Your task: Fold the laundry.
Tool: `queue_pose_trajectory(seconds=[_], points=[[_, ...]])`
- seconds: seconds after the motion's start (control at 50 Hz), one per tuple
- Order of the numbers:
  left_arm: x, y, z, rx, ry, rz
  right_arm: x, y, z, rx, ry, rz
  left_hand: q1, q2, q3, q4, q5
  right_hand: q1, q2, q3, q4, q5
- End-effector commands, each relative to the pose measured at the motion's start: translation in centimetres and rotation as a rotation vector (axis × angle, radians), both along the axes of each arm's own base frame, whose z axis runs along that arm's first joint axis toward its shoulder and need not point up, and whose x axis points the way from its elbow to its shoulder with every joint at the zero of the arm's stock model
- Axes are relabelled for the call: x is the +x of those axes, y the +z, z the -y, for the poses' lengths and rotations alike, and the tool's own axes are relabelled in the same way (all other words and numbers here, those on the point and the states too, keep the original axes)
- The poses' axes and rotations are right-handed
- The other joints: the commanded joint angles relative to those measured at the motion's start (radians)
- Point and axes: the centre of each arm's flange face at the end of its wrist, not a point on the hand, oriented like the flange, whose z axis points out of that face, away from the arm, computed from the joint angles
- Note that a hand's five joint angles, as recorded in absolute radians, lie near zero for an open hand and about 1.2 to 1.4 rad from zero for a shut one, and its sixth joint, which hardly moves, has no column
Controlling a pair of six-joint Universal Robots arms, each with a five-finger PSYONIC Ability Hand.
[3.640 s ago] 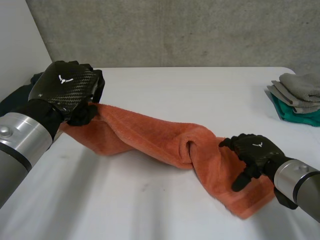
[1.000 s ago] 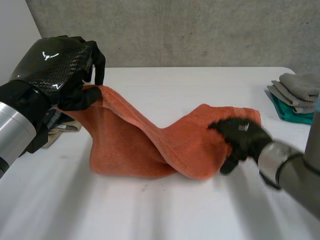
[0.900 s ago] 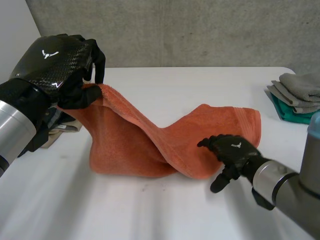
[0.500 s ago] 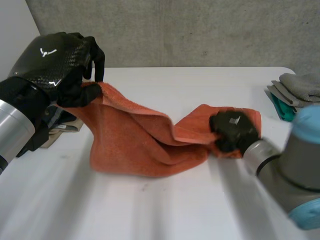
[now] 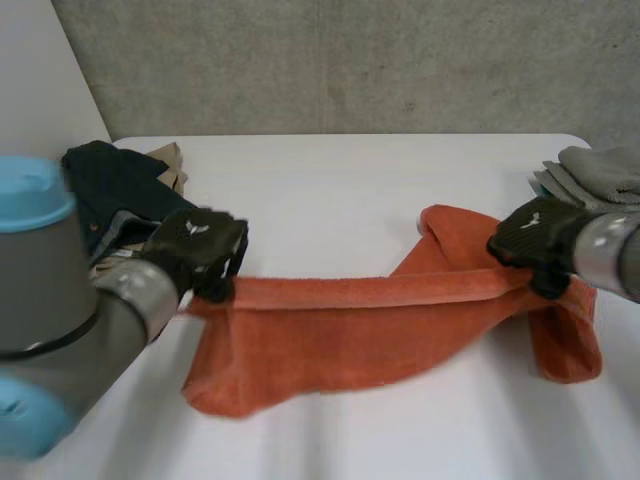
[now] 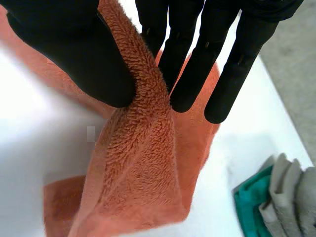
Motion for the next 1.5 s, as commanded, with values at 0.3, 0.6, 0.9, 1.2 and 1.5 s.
queue_pose_trajectory(seconds=[0.3,0.6,0.9,1.2,1.5], points=[[-4.8,19.8,9.8,-1.043,0.135,-0.264,4.7,14.4,8.9,-1.099,0.011,0.371,0.248,0.199,0.203,0.195,0.257,0.274,0.212,0.205,0.197,0.235],[-2.3,5.0,5.4,-0.590,0.086,-0.026,4.3,2.4,5.0,-0.423,0.185,0.182,0.248,0.199,0.203,0.195,0.257,0.274,0.212,0.205,0.197,0.235],[-2.0,-1.4,3.0,-0.397,0.042,0.032,3.9,-8.0,7.3,-0.217,0.112,0.182,0.248,0.199,0.203,0.195,0.257,0.020,-0.042,-0.049,-0.057,-0.019],[-2.0,-0.3,3.3,-0.426,0.052,0.014,-2.8,-5.5,4.6,-0.010,-0.360,0.663,0.248,0.199,0.203,0.195,0.257,-0.902,-0.965,-0.971,-0.979,-0.942],[-1.9,-0.2,3.5,-0.405,0.062,-0.026,-4.9,-8.9,0.6,0.126,-0.485,0.693,0.248,0.199,0.203,0.195,0.257,-0.662,-0.724,-0.730,-0.739,-0.701]])
